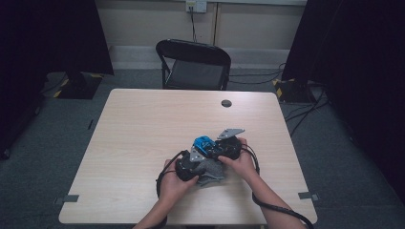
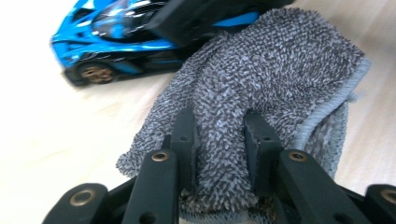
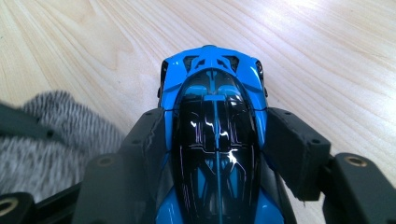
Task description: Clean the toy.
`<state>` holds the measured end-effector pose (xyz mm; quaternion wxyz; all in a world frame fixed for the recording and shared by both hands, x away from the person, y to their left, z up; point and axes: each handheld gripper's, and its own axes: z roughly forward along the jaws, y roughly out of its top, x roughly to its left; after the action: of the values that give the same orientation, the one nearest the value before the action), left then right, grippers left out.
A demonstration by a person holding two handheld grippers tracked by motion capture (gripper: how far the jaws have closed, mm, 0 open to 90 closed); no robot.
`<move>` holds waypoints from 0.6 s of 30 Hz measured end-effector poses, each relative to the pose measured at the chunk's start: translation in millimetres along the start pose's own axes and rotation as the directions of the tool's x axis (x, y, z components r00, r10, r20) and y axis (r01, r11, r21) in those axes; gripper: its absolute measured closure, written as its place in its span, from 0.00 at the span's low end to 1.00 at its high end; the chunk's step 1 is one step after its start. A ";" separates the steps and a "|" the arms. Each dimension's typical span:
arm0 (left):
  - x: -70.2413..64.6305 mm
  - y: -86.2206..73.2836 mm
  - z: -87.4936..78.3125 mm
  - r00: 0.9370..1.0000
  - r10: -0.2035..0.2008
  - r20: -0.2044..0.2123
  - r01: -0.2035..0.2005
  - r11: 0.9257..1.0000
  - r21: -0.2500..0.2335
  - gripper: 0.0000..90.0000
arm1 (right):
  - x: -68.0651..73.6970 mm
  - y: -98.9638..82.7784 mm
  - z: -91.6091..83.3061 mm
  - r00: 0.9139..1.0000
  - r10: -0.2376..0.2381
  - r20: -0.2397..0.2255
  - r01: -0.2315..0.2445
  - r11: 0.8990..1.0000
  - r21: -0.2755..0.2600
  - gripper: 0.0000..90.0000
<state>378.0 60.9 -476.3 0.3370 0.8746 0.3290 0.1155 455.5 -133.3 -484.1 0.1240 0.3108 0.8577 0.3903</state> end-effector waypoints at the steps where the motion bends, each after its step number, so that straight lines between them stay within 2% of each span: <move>1: 0.0 0.0 0.0 1.000 0.000 0.000 0.000 1.000 0.000 0.77 | 0.0 0.0 0.0 1.000 0.000 0.000 0.000 1.000 0.000 0.44; 4: 10.3 -1.1 -1.4 0.999 -0.026 -0.024 0.026 1.000 0.002 0.77 | 0.0 -0.4 0.0 1.000 0.000 0.001 0.000 1.000 -0.003 0.44; 8: 17.7 -1.9 -2.9 0.999 -0.032 -0.043 0.033 0.999 0.007 0.77 | 0.1 -0.1 -0.1 1.000 -0.001 0.001 0.001 1.000 0.000 0.44; 9: 22.9 -2.9 -4.1 0.998 -0.037 -0.052 0.038 0.999 0.011 0.77 | 0.2 0.0 0.0 1.000 -0.001 0.001 0.001 1.000 0.000 0.44; 18: 41.8 -4.5 -6.6 0.995 -0.064 -0.070 0.065 0.998 0.017 0.77 | 0.5 0.3 0.0 1.000 0.002 0.003 -0.002 1.000 0.002 0.44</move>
<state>404.7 94.1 -475.2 0.3206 0.8621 0.3698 0.1317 455.3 -132.8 -483.9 0.1246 0.3122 0.8576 0.3892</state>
